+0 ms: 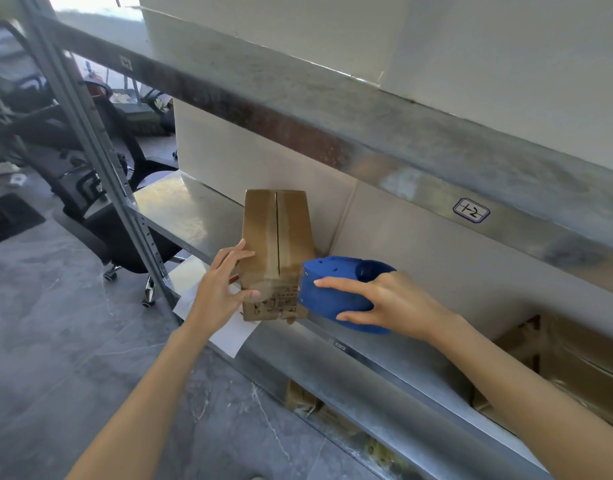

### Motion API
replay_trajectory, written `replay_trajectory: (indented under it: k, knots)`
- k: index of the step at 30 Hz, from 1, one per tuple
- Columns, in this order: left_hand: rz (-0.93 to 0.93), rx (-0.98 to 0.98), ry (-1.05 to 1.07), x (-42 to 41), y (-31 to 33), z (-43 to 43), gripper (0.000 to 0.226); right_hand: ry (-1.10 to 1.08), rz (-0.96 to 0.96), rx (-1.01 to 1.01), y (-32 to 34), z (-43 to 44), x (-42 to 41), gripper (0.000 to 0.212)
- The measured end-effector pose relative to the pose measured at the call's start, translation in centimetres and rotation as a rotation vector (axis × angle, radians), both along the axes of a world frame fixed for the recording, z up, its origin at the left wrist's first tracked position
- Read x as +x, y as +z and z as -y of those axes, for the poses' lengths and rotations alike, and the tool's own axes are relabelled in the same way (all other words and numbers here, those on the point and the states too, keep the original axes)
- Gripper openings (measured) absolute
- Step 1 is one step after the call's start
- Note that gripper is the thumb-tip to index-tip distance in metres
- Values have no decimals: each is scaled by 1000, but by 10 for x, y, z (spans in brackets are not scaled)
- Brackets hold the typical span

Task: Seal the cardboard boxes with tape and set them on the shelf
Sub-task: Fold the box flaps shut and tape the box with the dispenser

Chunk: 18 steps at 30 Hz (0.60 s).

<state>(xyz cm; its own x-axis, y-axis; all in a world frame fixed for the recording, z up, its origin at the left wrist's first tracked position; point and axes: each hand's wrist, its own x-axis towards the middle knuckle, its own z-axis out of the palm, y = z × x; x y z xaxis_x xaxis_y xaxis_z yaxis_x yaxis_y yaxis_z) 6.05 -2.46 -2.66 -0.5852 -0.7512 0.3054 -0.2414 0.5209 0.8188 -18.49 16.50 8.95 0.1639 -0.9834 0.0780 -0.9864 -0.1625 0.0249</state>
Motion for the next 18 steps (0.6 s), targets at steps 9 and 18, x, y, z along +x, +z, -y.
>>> replay_trajectory:
  k: [9,18]
  knots:
    - [-41,86,-24,-1,-2,2,66,-2,80,28,-4,1,-18,58]
    - [-22,81,-24,-4,-1,0,67,-12,117,38,0,-9,-36,59]
